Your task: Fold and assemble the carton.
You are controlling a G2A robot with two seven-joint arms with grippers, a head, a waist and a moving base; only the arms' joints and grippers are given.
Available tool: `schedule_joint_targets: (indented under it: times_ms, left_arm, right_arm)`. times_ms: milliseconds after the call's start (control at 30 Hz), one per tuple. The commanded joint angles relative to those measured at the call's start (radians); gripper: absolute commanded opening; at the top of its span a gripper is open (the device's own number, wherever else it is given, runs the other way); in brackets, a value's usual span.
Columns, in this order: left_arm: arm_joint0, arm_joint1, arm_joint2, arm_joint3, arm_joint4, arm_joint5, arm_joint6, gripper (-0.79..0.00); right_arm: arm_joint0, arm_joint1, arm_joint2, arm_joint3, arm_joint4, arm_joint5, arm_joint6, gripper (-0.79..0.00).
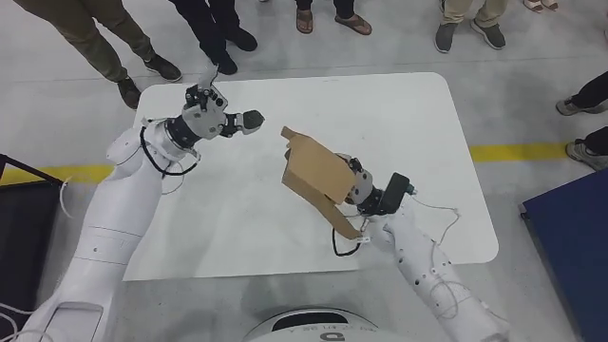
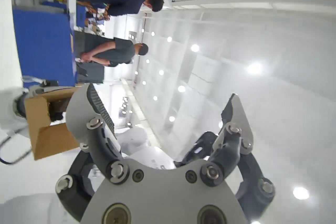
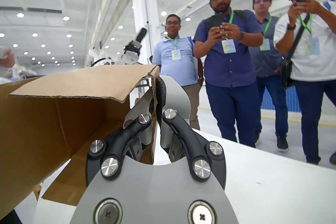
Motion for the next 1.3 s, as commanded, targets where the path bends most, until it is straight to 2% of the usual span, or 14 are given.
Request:
schedule_joint_targets:
  times_ms: [0,133,233,533,600,767,833,933,1267]
  left_arm:
    - [-0.014,0.004,0.005,0.019,0.02,0.146,-0.012,0.0]
    - [-0.032,0.009,0.055,0.055,0.032,0.343,-0.096,0.0]
    - [-0.043,0.007,0.091,0.069,-0.008,0.346,-0.096,0.0]
    - [-0.056,0.005,0.091,0.088,-0.042,0.34,-0.097,0.0]
    - [-0.047,0.004,0.095,0.082,-0.04,0.335,-0.067,0.0]
    - [-0.047,0.005,0.109,0.074,-0.053,0.398,-0.044,0.0]
    - [-0.053,0.005,0.115,0.078,-0.053,0.407,-0.035,0.0]
    - [-0.064,0.004,0.137,0.086,-0.064,0.417,-0.025,0.0]
    - [-0.099,0.006,0.226,0.093,-0.094,0.414,-0.028,0.0]
  right_arm:
    - [0.01,0.007,0.006,0.017,-0.087,0.041,-0.061,-0.785]
    - [0.018,0.021,0.009,0.01,-0.204,0.109,-0.102,-0.785]
    - [0.015,0.027,0.016,-0.005,-0.227,0.141,-0.093,-0.785]
    - [0.015,0.027,0.017,-0.006,-0.23,0.147,-0.089,-0.785]
    - [0.015,0.027,0.017,-0.006,-0.23,0.147,-0.089,-0.785]
    - [0.02,0.032,0.007,-0.042,-0.299,0.182,-0.056,-0.785]
    - [0.022,0.036,0.001,-0.06,-0.313,0.177,-0.09,-0.785]
    - [0.026,0.046,0.005,-0.07,-0.366,0.196,-0.098,-0.785]
    - [0.02,0.062,0.011,-0.079,-0.381,0.229,-0.087,-0.785]
